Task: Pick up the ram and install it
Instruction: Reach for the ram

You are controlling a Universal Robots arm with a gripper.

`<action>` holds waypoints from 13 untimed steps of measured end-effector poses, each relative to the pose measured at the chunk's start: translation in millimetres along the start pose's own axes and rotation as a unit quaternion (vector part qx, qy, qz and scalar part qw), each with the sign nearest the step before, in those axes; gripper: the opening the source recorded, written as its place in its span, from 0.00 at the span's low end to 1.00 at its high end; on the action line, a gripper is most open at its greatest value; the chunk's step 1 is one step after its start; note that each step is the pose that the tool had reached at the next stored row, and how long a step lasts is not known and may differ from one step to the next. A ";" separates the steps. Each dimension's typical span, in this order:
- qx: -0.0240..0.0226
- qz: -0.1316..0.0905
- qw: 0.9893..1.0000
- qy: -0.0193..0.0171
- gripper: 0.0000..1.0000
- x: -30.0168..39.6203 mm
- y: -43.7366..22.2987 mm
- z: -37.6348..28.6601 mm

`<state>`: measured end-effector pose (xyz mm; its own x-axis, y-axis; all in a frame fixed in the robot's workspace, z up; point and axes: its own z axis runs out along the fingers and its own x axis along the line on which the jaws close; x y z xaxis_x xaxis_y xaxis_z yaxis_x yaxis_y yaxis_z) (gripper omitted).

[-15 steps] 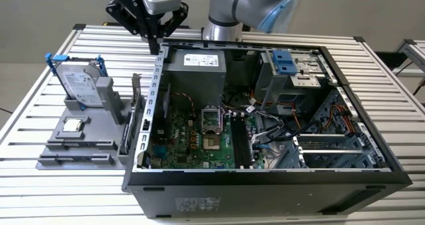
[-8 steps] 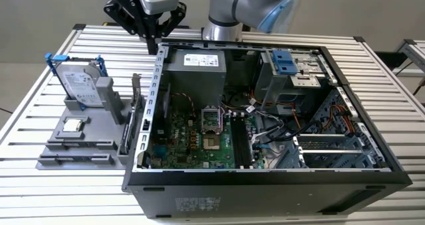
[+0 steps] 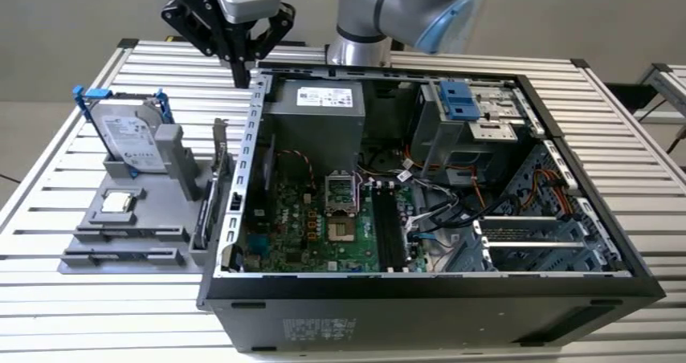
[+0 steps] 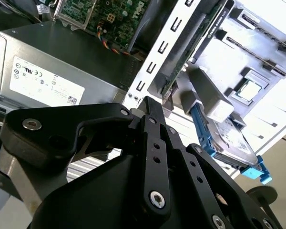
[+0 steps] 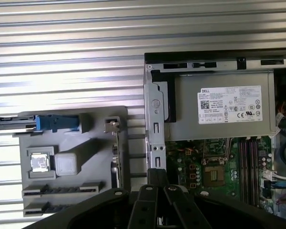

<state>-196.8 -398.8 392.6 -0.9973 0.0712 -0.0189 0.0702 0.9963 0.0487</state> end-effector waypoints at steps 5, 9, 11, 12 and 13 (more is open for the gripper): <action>0.000 0.000 1.000 0.000 0.00 5.3 -0.4 -0.1; 0.000 0.000 1.000 0.000 0.00 10.9 -0.8 -0.2; 0.000 0.000 1.000 0.000 0.00 13.7 -1.0 -0.3; 0.000 0.000 1.000 0.000 0.00 15.2 -1.1 -0.3; 0.000 0.000 1.000 0.000 0.00 16.6 -1.2 -0.4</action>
<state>-213.4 -398.8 392.6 -0.9973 0.0708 -0.0190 0.0698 0.9964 0.0487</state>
